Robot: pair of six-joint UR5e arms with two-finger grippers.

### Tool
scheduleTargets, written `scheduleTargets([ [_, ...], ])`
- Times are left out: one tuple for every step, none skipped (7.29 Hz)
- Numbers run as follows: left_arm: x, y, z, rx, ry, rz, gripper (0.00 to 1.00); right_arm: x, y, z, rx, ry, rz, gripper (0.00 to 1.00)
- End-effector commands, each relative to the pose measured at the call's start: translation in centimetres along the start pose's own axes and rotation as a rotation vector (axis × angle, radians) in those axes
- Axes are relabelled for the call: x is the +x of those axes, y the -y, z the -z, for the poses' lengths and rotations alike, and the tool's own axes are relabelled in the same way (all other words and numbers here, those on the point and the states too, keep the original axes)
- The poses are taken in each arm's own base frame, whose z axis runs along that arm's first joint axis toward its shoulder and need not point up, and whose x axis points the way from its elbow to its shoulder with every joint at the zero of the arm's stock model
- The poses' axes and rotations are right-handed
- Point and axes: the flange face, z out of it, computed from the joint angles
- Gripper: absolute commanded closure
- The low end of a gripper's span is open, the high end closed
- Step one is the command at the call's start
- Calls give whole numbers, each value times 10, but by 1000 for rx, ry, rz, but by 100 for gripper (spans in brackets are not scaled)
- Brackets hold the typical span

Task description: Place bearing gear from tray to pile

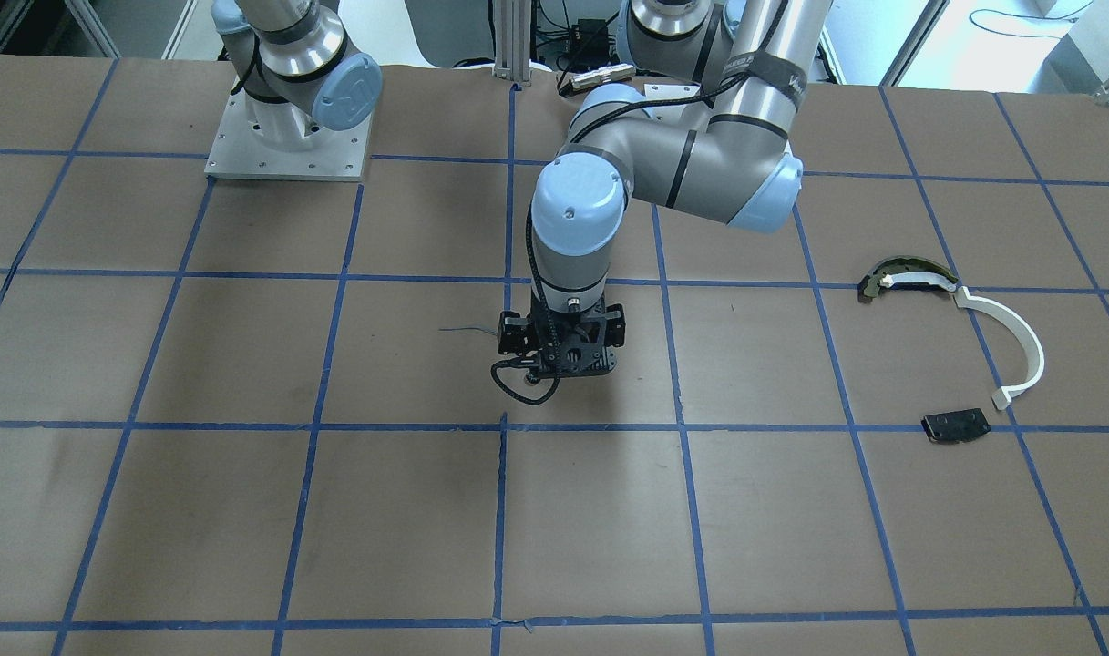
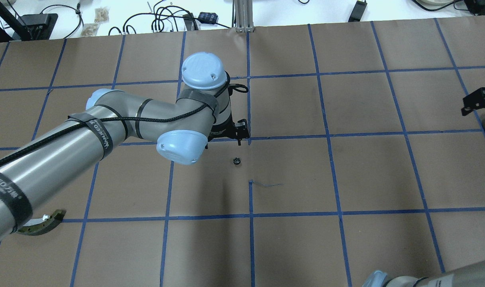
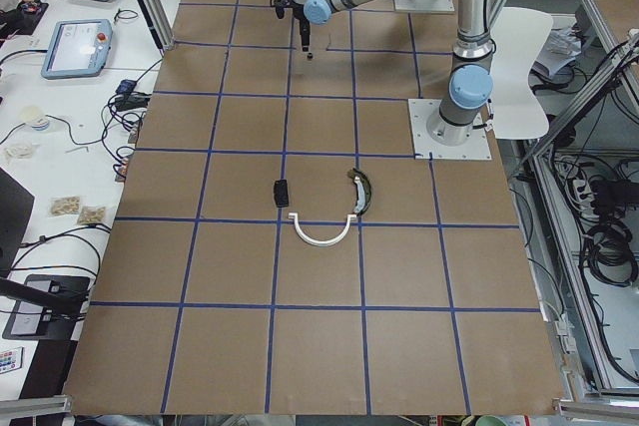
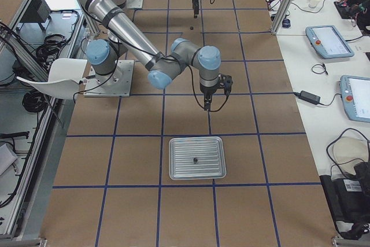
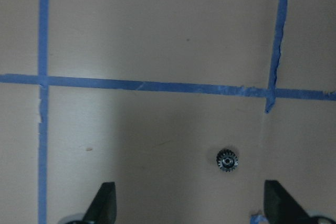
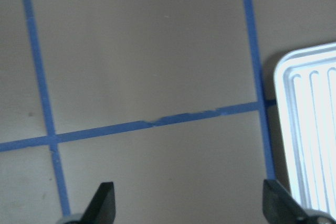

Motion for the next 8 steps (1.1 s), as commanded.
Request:
scheduleTargets([
  [16, 2, -37, -8, 7, -6, 0, 86, 4, -17, -44, 2, -61, 0],
  [18, 4, -47, -8, 7, -2, 0, 127, 10, -25, -96, 13, -64, 0],
  [21, 2, -54, -19, 8, 26, 0, 149, 22, -41, -105, 18, -41, 0],
  [21, 1, -55, -21, 9, 30, 0, 156, 27, -64, -118, 35, -10, 0],
  [21, 0, -59, -27, 15, 14, 9, 161, 32, -77, -100, 17, 23, 0],
  [22, -2, -62, -34, 15, 10, 17, 169, 31, -89, -124, -25, 37, 0],
  [21, -5, -69, -49, 17, 6, 18, 175, 27, -93, -164, -66, 34, 0],
  [22, -7, -71, -53, 18, 4, 17, 176, 26, -96, -171, -67, 28, 0],
])
